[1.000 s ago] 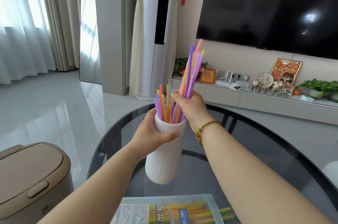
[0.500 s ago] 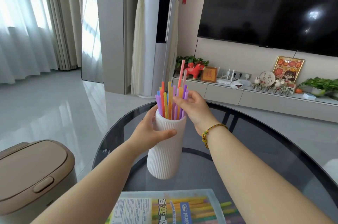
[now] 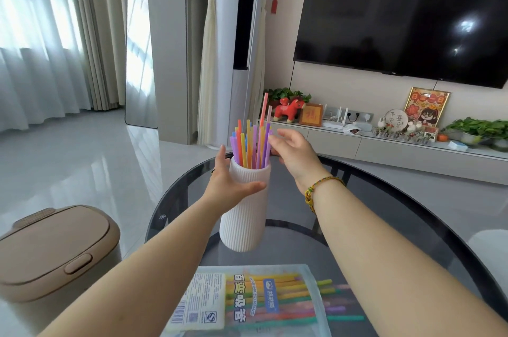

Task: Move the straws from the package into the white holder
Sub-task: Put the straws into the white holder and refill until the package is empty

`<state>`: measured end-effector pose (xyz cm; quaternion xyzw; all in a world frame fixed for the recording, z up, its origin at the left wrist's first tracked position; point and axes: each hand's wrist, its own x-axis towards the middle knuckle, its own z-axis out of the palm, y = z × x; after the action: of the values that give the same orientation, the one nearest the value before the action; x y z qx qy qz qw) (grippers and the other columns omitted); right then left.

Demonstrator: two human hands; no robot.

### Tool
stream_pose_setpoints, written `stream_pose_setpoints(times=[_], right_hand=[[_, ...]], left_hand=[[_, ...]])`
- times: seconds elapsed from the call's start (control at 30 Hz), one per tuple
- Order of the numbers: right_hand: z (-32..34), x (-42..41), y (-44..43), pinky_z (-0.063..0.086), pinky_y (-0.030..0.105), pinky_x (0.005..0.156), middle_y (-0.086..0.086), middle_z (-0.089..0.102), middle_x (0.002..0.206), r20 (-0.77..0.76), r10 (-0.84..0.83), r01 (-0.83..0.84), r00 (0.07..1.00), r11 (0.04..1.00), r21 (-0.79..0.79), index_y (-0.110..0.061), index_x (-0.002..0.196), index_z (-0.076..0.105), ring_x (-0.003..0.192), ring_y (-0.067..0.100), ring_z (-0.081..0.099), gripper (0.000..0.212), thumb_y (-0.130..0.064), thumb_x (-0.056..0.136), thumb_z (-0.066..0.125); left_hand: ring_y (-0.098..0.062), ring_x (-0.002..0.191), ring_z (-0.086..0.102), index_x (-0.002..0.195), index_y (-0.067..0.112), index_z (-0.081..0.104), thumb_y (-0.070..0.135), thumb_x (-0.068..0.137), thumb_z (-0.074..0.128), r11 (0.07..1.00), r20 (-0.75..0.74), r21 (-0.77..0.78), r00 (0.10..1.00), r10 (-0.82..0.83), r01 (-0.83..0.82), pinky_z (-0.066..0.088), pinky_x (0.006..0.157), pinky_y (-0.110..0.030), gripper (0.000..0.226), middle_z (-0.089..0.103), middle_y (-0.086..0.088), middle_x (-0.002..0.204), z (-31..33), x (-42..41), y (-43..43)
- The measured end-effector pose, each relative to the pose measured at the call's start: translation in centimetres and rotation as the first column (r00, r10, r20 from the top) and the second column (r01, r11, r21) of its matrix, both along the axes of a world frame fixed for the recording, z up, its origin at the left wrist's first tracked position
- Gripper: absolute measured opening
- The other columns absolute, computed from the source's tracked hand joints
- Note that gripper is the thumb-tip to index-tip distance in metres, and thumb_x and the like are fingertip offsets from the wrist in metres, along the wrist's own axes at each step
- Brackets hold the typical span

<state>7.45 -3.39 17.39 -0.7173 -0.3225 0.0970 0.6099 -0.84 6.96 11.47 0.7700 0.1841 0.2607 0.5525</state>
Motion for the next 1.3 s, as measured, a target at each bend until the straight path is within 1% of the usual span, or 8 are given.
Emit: stream_pose_setpoints(times=[0.23, 0.43, 0.6, 0.83, 0.97, 1.07, 1.17, 1.3], right_hand=[[3.6, 2.5, 1.2, 0.030, 0.041, 0.112, 0.009, 0.032, 0.148, 0.148, -0.036, 0.038, 0.988, 0.999, -0.015, -0.011, 0.138, 0.029, 0.133, 0.023, 0.035, 0.047, -0.022, 0.094, 0.039], [5.6, 2.9, 3.8, 0.034, 0.026, 0.098, 0.011, 0.054, 0.132, 0.339, 0.052, -0.003, 0.939, 0.990, -0.144, -0.004, 0.125, 0.050, 0.123, 0.021, 0.047, 0.039, -0.023, 0.096, 0.032], [3.6, 2.8, 3.1, 0.036, 0.026, 0.089, 0.010, 0.062, 0.116, 0.311, 0.144, -0.050, 0.939, 0.956, -0.289, -0.005, 0.112, 0.061, 0.099, 0.013, 0.051, 0.046, -0.032, 0.096, 0.028], [3.0, 2.5, 1.8, 0.033, 0.029, 0.100, 0.008, 0.046, 0.139, 0.174, 0.118, -0.103, 0.978, 0.990, -0.094, -0.011, 0.132, 0.041, 0.111, 0.012, 0.046, 0.048, -0.035, 0.097, 0.020], [2.2, 1.9, 0.7, 0.036, 0.027, 0.095, 0.008, 0.053, 0.131, 0.173, 0.056, -0.046, 0.983, 0.997, -0.059, -0.008, 0.126, 0.048, 0.106, 0.014, 0.050, 0.043, -0.030, 0.097, 0.025], [1.0, 1.4, -1.7, 0.040, 0.030, 0.093, 0.004, 0.058, 0.110, 0.155, -0.041, 0.047, 0.987, 0.998, -0.031, -0.016, 0.107, 0.056, 0.100, 0.016, 0.054, 0.028, -0.026, 0.096, 0.032], [-1.9, 1.0, -5.6, 0.038, 0.026, 0.086, 0.000, 0.059, 0.103, 0.119, -0.116, 0.128, 0.986, 0.987, -0.098, -0.021, 0.097, 0.055, 0.095, 0.015, 0.054, 0.017, -0.024, 0.094, 0.039], [-7.6, 0.2, -10.7, 0.038, 0.027, 0.090, 0.006, 0.058, 0.122, 0.083, -0.134, 0.155, 0.988, 0.917, -0.366, -0.013, 0.117, 0.055, 0.106, 0.013, 0.050, 0.029, -0.020, 0.090, 0.048]], left_hand=[[-0.015, 0.099, 0.049, 0.120, 0.020, 0.037, 0.024, 0.066, 0.076, 0.997, -0.055, 0.057, 0.997, -0.057, 0.060, 0.043, 0.082, -0.030, 0.067, 0.050, 0.003, 0.105, 0.4, 0.6, 0.8], [-0.014, 0.099, 0.053, 0.120, 0.021, 0.042, 0.023, 0.067, 0.076, 0.979, -0.062, 0.137, 0.987, -0.146, 0.153, 0.043, 0.083, -0.027, 0.063, 0.056, 0.004, 0.105, 0.9, -0.3, 1.4], [-0.017, 0.102, 0.055, 0.119, 0.020, 0.044, 0.022, 0.066, 0.076, 0.982, -0.053, 0.124, 0.989, -0.137, 0.143, 0.044, 0.085, -0.028, 0.061, 0.059, 0.000, 0.109, 1.0, -0.4, 1.6], [-0.016, 0.105, 0.051, 0.118, 0.023, 0.040, 0.021, 0.068, 0.075, 0.989, -0.040, 0.062, 0.990, -0.132, 0.134, 0.043, 0.089, -0.031, 0.061, 0.054, 0.001, 0.112, 0.6, -0.6, 1.5], [-0.012, 0.107, 0.044, 0.128, 0.023, 0.031, 0.025, 0.069, 0.073, 0.990, -0.045, 0.082, 0.992, -0.115, 0.119, 0.039, 0.089, -0.032, 0.072, 0.047, 0.007, 0.113, 0.4, -0.8, 1.3], [-0.017, 0.123, 0.037, 0.136, 0.022, 0.023, 0.029, 0.070, 0.072, 0.992, -0.038, 0.116, 0.998, -0.045, 0.050, 0.034, 0.102, -0.042, 0.082, 0.040, -0.001, 0.138, -0.4, -1.8, 1.1], [-0.024, 0.131, 0.032, 0.136, 0.020, 0.025, 0.035, 0.072, 0.069, 0.976, -0.030, 0.161, 0.987, 0.155, -0.148, 0.030, 0.105, -0.048, 0.079, 0.034, -0.005, 0.145, -2.1, -3.7, -0.5], [-0.024, 0.121, 0.042, 0.118, 0.017, 0.048, 0.029, 0.078, 0.064, 0.892, 0.053, 0.351, 0.957, 0.285, -0.285, 0.032, 0.101, -0.039, 0.045, 0.050, -0.007, 0.128, -5.3, -6.7, -3.8]])
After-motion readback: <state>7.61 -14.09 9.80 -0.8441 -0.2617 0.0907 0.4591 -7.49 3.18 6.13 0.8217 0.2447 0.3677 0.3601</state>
